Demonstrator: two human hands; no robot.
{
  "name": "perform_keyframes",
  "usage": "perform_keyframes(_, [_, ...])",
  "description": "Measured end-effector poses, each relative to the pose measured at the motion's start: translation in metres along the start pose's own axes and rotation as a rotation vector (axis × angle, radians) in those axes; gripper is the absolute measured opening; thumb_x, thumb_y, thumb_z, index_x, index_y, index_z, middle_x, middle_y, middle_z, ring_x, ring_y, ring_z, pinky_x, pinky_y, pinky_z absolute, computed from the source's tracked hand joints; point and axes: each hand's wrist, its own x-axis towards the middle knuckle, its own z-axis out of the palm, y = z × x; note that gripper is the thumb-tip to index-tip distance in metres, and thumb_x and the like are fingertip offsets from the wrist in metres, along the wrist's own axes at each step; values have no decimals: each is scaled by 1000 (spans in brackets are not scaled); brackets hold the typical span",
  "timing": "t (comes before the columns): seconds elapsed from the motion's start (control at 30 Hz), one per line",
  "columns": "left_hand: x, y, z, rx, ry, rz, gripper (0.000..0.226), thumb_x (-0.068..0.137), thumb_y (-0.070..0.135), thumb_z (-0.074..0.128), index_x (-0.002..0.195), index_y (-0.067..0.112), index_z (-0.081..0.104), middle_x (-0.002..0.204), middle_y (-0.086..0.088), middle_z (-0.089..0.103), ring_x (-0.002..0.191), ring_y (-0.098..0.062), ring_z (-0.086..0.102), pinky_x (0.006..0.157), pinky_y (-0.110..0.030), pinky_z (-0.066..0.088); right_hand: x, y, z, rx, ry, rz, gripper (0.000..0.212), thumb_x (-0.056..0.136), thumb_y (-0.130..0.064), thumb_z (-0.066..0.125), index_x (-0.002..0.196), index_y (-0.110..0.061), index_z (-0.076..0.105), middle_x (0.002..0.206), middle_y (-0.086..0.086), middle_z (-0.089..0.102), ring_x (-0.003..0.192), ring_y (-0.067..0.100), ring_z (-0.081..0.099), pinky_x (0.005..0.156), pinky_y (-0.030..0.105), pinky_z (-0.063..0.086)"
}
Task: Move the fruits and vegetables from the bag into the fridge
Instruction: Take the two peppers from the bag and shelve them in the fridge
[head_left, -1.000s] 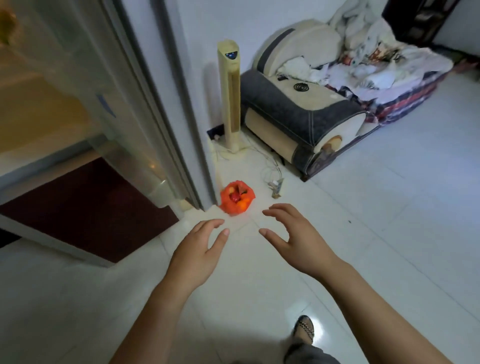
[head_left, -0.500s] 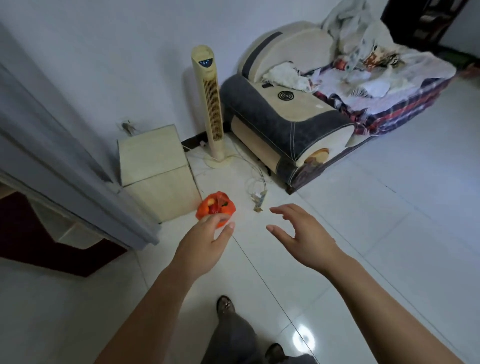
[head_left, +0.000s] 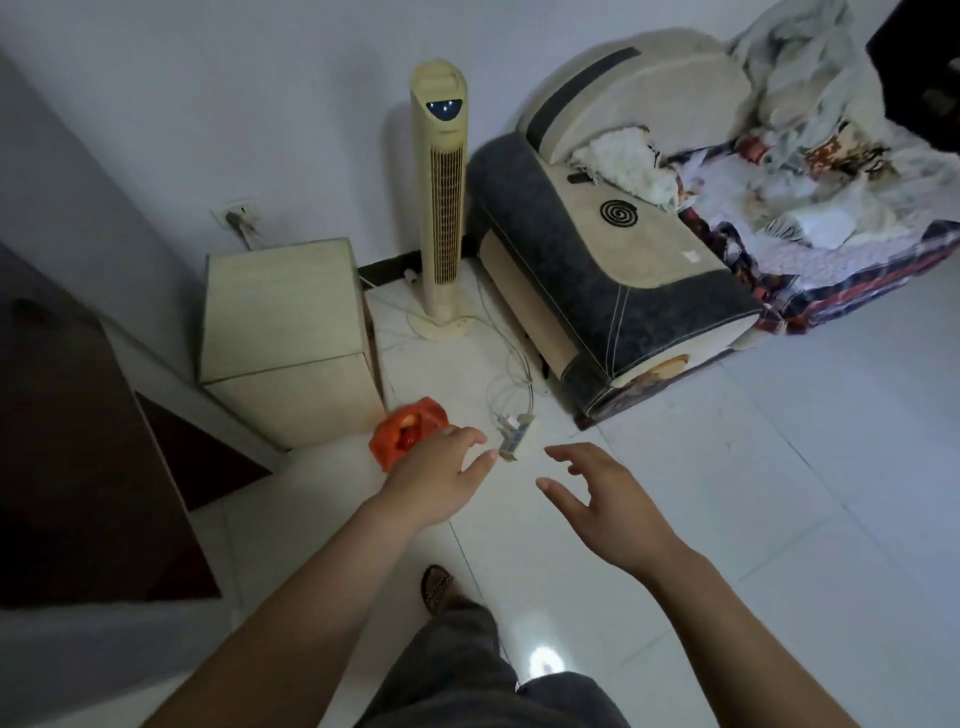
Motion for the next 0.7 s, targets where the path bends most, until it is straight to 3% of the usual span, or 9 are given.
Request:
perform_keyframes(0.23, [72,-33,-51,37,77,-95,40,90,48,41,114,22,60,119,4,59,109,-16,54,91,-31,44,109,2,-2,-4,-113,-61,43,89,-44,53,127,-23,51,130,-5,53,112,8,52,85,15,36])
perform_keyframes(0.37, [83,-65,-66,-37,73,-294,40,94,45,41,124,22,53,130,0,54,115,-18,51,94,-33,41,169,2,15,-70,-261,-166,45,89,-46,54,128,-25,51,132,-6,53,116,8,50,90,15,33])
perform_keyframes(0.5, [87,-87,-72,-66,103,-475,42,97,42,37,131,19,48,139,-3,46,123,-21,46,99,-33,39,234,-7,38,-84,-440,-306,40,89,-40,57,126,-25,50,127,-6,54,109,5,50,86,11,31])
perform_keyframes(0.63, [107,-112,-55,-97,126,-608,44,96,46,35,131,22,45,131,-3,49,113,-20,51,91,-37,45,296,7,73,-92,-622,-404,38,91,-36,56,126,-22,51,125,-5,54,104,4,48,82,6,31])
perform_keyframes(0.7, [124,-135,-33,-138,140,-660,44,95,48,36,129,22,47,129,-3,50,109,-19,53,89,-38,47,331,21,101,-127,-688,-446,39,91,-36,54,128,-22,49,128,-3,53,111,10,50,89,14,34])
